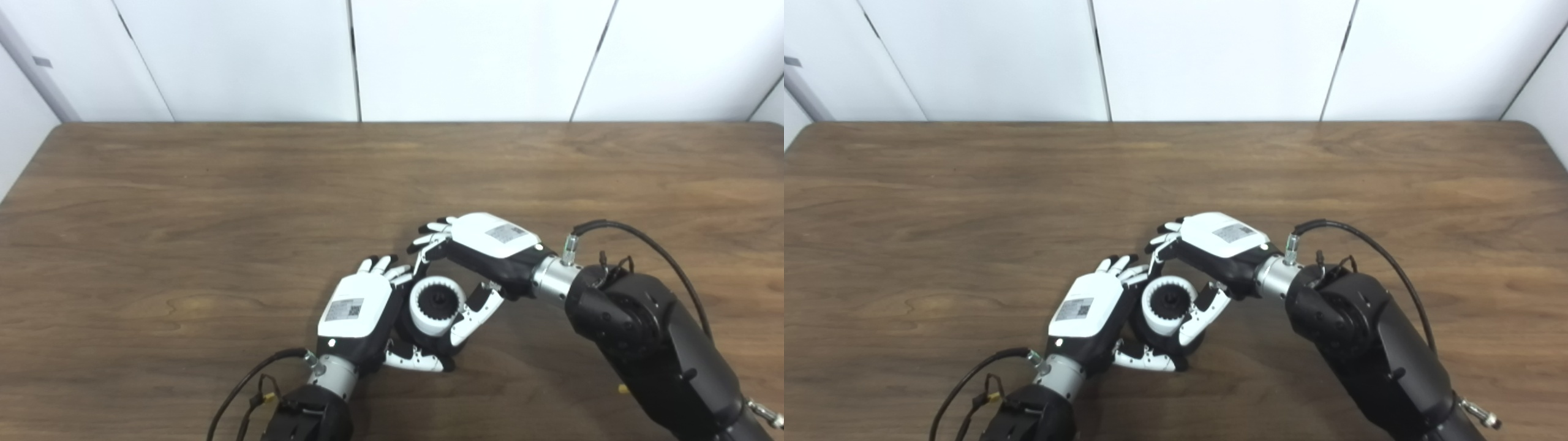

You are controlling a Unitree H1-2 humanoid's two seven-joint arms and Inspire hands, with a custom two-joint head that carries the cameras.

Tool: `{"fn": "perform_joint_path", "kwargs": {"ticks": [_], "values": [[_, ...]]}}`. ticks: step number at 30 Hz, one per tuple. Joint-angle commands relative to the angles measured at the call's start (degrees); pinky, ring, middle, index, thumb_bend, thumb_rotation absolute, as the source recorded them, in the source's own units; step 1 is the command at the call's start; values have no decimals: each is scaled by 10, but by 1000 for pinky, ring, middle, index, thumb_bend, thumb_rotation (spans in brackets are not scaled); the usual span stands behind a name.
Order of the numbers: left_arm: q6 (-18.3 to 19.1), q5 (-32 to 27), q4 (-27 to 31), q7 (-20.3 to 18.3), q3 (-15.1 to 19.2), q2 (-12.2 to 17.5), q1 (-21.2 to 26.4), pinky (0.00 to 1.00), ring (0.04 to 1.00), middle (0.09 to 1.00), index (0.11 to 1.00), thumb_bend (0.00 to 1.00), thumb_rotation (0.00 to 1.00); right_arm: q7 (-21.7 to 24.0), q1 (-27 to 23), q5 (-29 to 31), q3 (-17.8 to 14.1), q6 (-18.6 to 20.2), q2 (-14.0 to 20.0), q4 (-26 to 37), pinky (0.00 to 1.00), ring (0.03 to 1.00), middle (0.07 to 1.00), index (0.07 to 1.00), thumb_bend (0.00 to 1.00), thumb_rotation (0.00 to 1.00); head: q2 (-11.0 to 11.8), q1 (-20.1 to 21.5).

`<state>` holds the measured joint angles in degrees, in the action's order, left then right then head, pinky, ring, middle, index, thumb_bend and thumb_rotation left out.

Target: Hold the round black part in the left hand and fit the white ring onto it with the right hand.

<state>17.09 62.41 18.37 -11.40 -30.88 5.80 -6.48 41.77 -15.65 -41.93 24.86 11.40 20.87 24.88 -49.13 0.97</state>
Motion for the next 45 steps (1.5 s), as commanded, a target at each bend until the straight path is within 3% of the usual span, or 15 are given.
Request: {"fn": "perform_joint_path", "kwargs": {"ticks": [1, 16, 25, 30, 33, 34, 36, 39, 45], "values": [[0, 5, -31, -34, -11, 9, -9, 1000, 965, 858, 485, 518, 62, 15, -29, -4, -11, 15, 8, 21, 1000, 986, 913, 785, 1000, 476, 0, 1], [4, 8, -30, -42, -10, 13, -2, 1000, 967, 859, 485, 516, 64, 90, -90, -6, -39, 96, 4, 100, 1000, 1000, 924, 776, 1000, 422, -4, 3], [3, 10, -33, -44, -8, 18, 3, 1000, 962, 850, 485, 516, 66, 101, -99, 0, -47, 113, 10, 107, 1000, 1000, 919, 775, 1000, 419, -6, 5], [15, 24, -30, -65, -9, 20, 10, 1000, 955, 840, 487, 516, 74, 102, -101, 5, -51, 115, 13, 108, 1000, 1000, 915, 772, 1000, 416, -6, 5], [33, 52, -25, -108, -11, 20, 18, 1000, 966, 857, 495, 515, 88, 100, -100, 9, -53, 112, 16, 105, 1000, 1000, 914, 773, 1000, 421, -7, 1], [38, 61, -24, -121, -10, 18, 20, 1000, 965, 871, 616, 690, 251, 100, -100, 9, -54, 112, 17, 104, 1000, 1000, 914, 773, 1000, 423, -7, 1], [45, 70, -21, -144, -6, 14, 23, 1000, 965, 891, 722, 809, 359, 99, -101, 10, -56, 113, 19, 103, 1000, 1000, 916, 774, 1000, 429, -8, 0], [48, 85, -19, -169, -2, 9, 26, 1000, 971, 919, 810, 888, 424, 98, -102, 8, -56, 113, 21, 100, 1000, 1000, 918, 775, 1000, 424, -8, -1], [38, 88, -17, -179, 10, 6, 23, 1000, 982, 944, 864, 930, 439, 101, -107, 9, -59, 120, 24, 98, 1000, 1000, 922, 778, 1000, 422, -8, -4]]}}
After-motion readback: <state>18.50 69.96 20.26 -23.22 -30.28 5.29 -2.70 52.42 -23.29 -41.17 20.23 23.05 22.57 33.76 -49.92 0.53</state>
